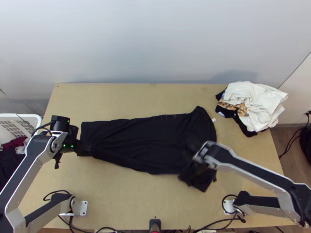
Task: Fold the t-shirt
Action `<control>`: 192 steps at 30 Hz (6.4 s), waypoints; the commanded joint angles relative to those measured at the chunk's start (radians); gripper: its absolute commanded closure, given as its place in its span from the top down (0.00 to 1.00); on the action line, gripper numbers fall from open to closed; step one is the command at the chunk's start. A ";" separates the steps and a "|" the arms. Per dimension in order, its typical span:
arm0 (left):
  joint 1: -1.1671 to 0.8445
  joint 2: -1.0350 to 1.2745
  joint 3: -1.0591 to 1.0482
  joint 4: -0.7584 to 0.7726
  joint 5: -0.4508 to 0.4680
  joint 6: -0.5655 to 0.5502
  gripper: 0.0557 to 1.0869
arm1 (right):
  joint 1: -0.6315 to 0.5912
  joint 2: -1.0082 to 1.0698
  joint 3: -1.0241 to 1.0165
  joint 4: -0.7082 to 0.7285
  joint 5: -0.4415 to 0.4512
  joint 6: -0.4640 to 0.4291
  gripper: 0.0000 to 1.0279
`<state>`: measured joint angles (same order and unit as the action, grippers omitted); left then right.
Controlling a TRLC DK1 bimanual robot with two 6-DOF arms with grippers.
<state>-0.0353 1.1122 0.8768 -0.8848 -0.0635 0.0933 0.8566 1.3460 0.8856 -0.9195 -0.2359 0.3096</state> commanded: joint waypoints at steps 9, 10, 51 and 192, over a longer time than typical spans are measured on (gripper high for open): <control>0.011 -0.006 0.004 0.024 0.001 -0.009 0.04 | -0.392 0.071 0.360 -0.137 0.004 -0.093 0.03; 0.020 -0.002 0.002 0.044 -0.001 -0.015 0.04 | -0.406 0.090 0.368 -0.136 0.004 -0.093 0.03; 0.041 0.575 0.212 0.458 -0.038 -0.351 0.04 | -0.616 0.786 0.829 -0.048 -0.121 0.011 0.06; -0.255 0.259 0.398 0.328 0.065 -0.504 0.04 | -0.367 0.407 0.868 -0.048 -0.172 0.106 0.96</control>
<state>-0.2523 1.3415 1.2320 -0.5671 -0.0170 -0.3939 0.5648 1.8759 1.7214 -0.8898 -0.3866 0.4114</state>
